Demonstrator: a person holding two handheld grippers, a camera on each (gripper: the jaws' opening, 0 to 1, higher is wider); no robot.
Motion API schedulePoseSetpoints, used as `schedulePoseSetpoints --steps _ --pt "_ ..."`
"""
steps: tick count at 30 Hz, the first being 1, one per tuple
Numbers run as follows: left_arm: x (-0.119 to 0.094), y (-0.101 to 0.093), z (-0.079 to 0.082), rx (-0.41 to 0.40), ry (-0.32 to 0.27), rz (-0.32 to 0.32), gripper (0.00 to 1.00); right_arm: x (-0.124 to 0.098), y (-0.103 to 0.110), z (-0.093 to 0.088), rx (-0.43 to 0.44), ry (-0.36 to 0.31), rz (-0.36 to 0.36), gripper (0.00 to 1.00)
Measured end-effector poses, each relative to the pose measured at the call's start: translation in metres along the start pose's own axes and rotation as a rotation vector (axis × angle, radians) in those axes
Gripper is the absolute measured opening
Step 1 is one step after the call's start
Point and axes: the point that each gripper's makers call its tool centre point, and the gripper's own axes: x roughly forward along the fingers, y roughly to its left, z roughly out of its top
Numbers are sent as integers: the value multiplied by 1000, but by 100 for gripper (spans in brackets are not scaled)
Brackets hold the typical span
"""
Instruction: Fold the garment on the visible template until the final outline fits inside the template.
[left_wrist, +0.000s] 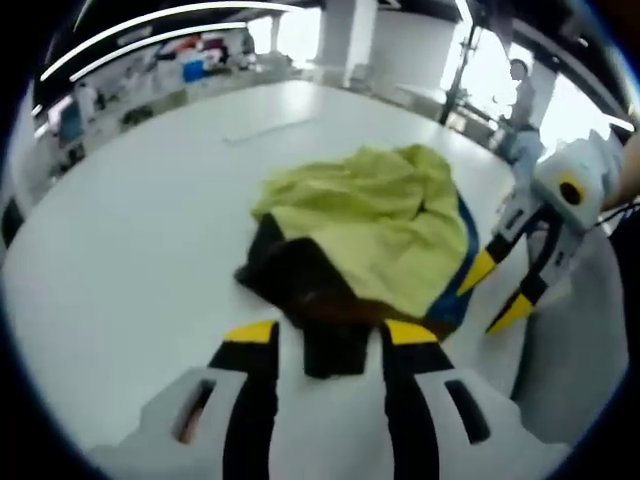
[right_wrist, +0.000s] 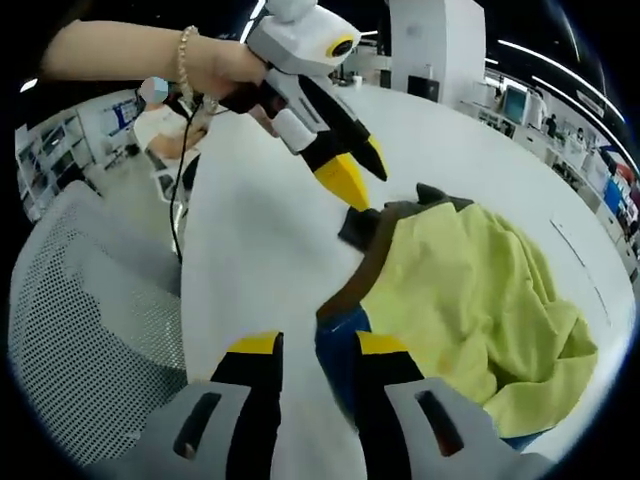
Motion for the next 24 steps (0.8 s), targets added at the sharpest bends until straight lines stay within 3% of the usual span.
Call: schedulePoseSetpoints --steps 17,24 --pt "17 3 7 0 17 -57 26 9 -7 -8 54 24 -27 22" --pt "18 1 0 45 64 -137 27 11 -10 -12 43 31 -38 19"
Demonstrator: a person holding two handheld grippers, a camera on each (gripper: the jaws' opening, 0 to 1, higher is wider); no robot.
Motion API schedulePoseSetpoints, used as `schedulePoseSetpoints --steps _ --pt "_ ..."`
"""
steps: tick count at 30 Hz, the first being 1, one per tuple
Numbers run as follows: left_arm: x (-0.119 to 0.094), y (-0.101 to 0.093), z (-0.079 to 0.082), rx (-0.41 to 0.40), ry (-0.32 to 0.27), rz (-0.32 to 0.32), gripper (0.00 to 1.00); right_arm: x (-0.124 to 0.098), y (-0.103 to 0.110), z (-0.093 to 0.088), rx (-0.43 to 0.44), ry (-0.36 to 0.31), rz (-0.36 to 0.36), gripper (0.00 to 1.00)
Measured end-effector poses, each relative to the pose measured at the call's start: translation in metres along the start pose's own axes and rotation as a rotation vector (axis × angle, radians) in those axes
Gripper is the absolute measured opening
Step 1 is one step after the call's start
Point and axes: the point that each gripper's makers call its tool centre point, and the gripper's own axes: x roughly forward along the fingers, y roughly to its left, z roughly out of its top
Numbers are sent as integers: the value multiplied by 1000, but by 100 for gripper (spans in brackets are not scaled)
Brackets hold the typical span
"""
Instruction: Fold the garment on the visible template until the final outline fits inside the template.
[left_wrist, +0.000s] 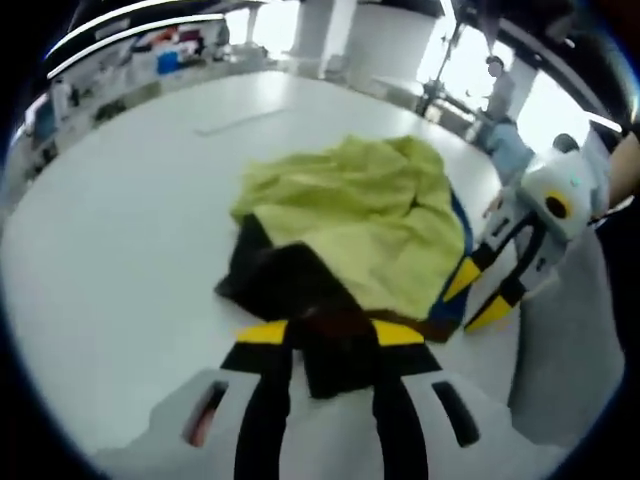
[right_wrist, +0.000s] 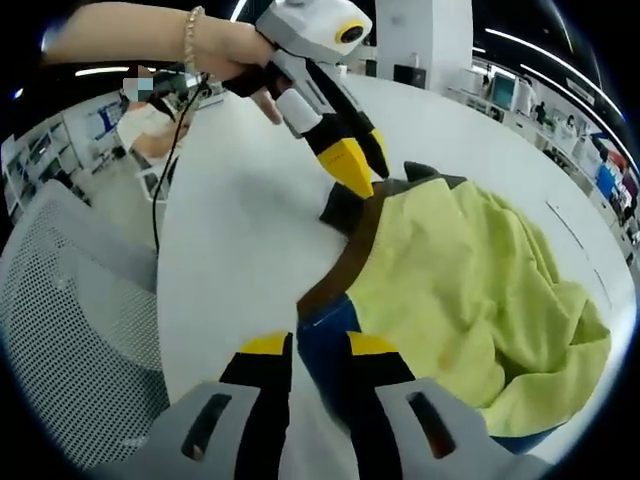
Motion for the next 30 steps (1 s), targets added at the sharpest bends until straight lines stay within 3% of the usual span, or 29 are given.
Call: schedulePoseSetpoints --steps 6,8,13,16,22,28,30 --pt "2 1 0 17 6 -16 13 0 -4 -2 -31 7 -19 11" --pt "3 0 2 28 1 -10 8 -1 -5 -4 -29 9 -19 2" --pt "6 1 2 34 5 -1 3 -3 -5 -5 -9 -10 -24 3" --pt "6 2 2 35 3 7 1 -5 -2 3 -28 -42 -27 11" --pt "6 2 2 14 -2 14 0 2 5 1 -56 -16 -23 20" --pt "4 2 4 3 -10 16 0 4 1 2 -82 -12 -48 17" --pt "4 1 4 -11 -14 12 0 6 2 2 -125 -4 -58 17"
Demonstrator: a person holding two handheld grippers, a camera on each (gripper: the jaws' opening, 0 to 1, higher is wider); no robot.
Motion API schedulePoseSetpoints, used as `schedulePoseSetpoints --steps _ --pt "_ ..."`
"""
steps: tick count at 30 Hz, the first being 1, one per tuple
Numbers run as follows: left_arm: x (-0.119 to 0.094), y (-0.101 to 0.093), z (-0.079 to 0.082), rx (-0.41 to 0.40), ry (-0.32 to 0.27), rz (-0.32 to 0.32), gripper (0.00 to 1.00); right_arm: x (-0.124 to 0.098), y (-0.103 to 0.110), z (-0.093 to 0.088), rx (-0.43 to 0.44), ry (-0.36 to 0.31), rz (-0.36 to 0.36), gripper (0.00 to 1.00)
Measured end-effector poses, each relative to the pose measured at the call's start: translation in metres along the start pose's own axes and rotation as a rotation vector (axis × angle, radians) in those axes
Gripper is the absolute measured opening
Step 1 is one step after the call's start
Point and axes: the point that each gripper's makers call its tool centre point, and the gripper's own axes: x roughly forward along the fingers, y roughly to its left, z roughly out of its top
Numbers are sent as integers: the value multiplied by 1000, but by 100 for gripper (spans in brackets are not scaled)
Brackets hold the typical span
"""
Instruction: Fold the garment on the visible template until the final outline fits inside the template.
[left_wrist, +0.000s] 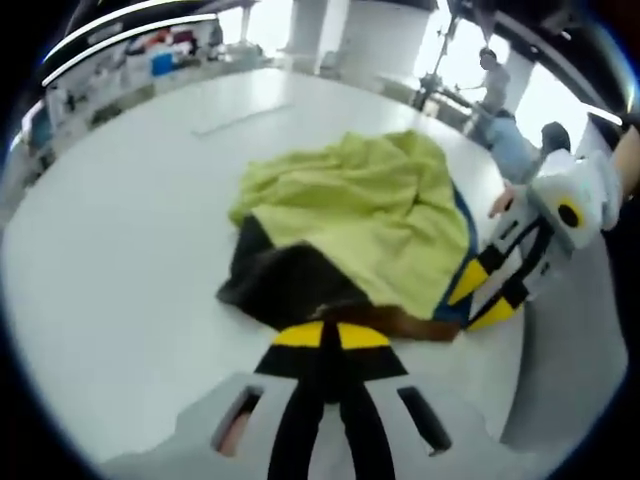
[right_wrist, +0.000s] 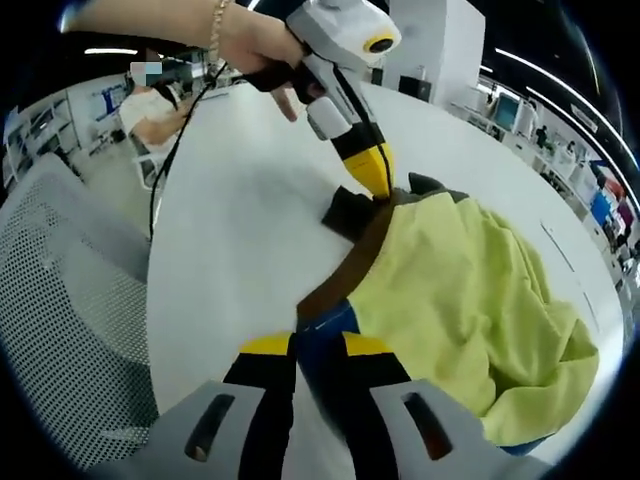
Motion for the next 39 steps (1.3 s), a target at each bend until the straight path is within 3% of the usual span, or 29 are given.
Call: schedulePoseSetpoints --steps 5,10,17,23,32,39 --pt "-2 0 0 6 3 7 0 1 -2 -1 -68 14 -35 7" --pt "-4 1 -1 -2 9 12 0 -1 -5 -5 -21 26 -19 5" --pt "-17 -7 7 -19 -12 20 0 -36 -25 1 11 -13 -82 4" --pt "-27 -26 15 -29 -52 18 0 -75 -54 -3 42 -43 -165 4" --pt "-37 -58 31 -87 -121 26 0 -111 -74 -1 35 -73 -236 3" --pt "-30 -86 34 -106 -137 26 0 -132 -91 -21 34 -45 -279 1"
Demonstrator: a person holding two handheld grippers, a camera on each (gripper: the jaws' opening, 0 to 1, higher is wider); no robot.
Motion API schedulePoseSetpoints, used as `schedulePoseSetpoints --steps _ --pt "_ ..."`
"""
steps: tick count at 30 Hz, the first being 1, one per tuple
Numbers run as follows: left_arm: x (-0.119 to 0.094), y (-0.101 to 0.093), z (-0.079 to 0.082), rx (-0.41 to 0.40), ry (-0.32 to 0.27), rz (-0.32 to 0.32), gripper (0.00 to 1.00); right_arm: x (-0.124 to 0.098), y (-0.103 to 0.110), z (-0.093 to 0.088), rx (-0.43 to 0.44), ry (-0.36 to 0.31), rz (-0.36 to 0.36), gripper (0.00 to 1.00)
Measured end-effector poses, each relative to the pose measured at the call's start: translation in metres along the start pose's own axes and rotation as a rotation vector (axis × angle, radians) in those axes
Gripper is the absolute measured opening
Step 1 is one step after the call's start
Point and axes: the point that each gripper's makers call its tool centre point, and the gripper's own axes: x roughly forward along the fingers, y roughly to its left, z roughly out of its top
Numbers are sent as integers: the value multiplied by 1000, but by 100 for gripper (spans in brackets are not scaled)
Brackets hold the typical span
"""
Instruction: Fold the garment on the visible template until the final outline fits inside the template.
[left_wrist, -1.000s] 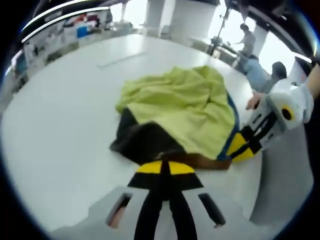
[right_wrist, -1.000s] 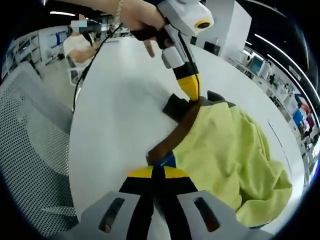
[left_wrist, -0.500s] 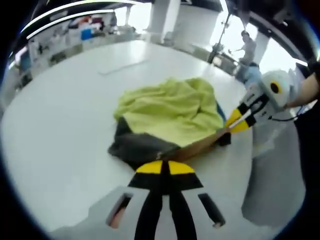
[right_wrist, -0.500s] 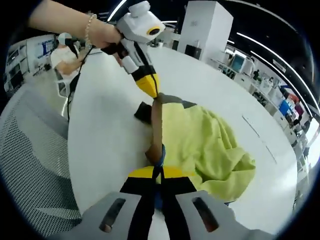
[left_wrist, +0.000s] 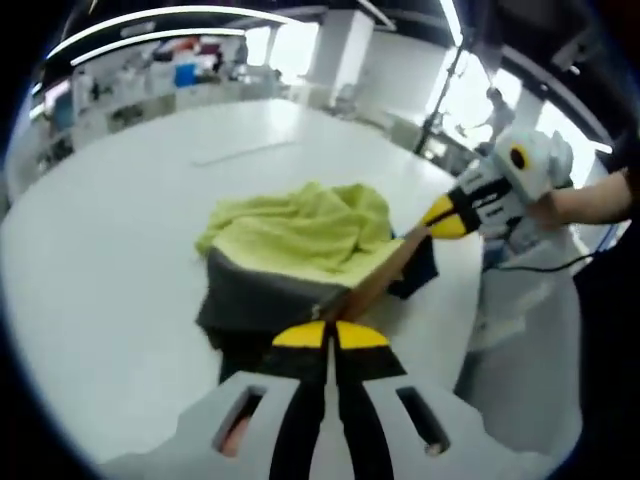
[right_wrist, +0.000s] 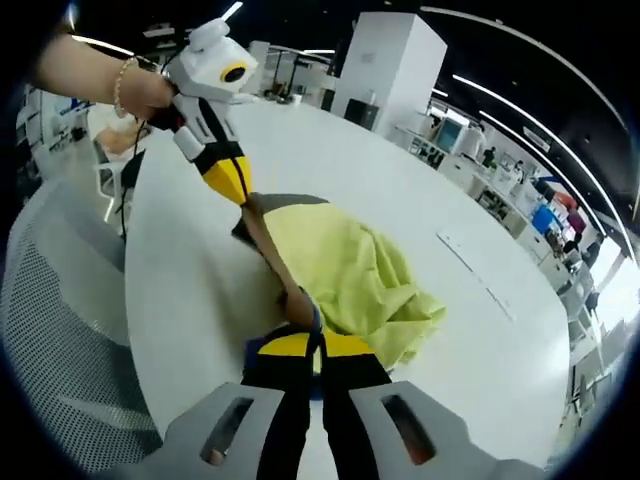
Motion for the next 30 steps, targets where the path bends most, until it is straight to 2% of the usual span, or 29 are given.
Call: schedulePoseSetpoints --steps 6,12,18,25,28,30 --pt "22 -15 -4 -27 6 -5 0 3 -7 -16 2 23 11 1" --pt "41 -11 -11 -51 31 4 0 18 -12 -39 35 67 21 1" --pt "48 -3 -12 -61 40 16 0 25 -11 -45 59 76 33 1" --pt "54 2 -17 -14 70 21 0 30 -8 -49 90 77 38 1" --pt "55 4 -14 83 50 26 0 31 -9 -47 112 62 37 2" --pt "54 0 -8 98 7 6 0 29 -9 -45 124 46 32 2"
